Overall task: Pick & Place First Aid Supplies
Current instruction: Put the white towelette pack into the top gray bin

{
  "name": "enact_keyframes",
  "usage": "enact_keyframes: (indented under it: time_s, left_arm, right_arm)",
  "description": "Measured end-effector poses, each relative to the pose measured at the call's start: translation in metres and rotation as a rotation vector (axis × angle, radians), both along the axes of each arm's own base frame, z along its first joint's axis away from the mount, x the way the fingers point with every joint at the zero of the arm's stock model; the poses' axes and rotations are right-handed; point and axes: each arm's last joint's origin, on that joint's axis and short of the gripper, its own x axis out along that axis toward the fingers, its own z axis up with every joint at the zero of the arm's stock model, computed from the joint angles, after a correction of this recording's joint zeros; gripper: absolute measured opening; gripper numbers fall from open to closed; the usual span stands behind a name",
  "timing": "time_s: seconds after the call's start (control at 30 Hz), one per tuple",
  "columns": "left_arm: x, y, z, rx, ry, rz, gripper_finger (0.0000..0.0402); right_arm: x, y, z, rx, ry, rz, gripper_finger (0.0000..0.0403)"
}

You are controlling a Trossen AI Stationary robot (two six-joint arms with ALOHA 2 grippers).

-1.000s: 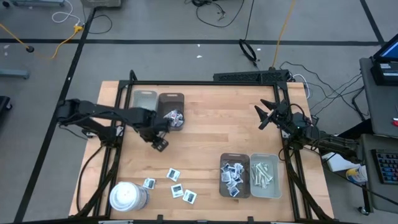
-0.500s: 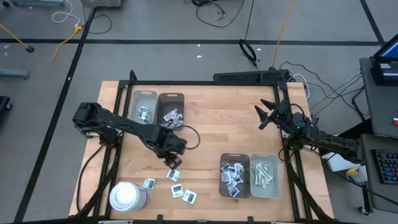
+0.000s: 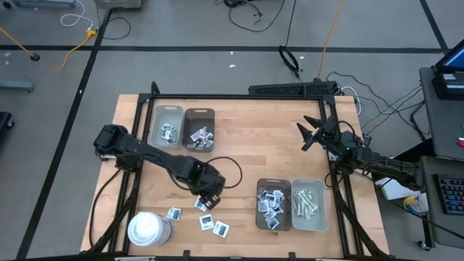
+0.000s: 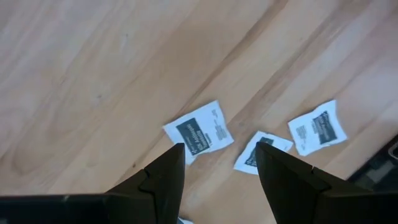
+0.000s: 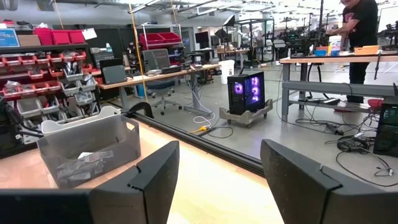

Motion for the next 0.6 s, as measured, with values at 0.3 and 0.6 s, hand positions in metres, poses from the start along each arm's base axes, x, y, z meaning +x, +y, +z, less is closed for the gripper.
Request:
enact_keyframes:
  time_s: [0.3, 0.6]
  left_arm:
    - [-0.004, -0.017, -0.017, 0.055, 0.023, -0.024, 0.02]
    - [0.003, -0.032, -0.054, 0.071, 0.125, -0.057, 0.02]
  right_arm:
    - [0.0, 0.0, 0.0, 0.0, 0.0, 0.0, 0.022]
    - [0.0, 0.0, 0.0, 0.0, 0.0, 0.0, 0.0221]
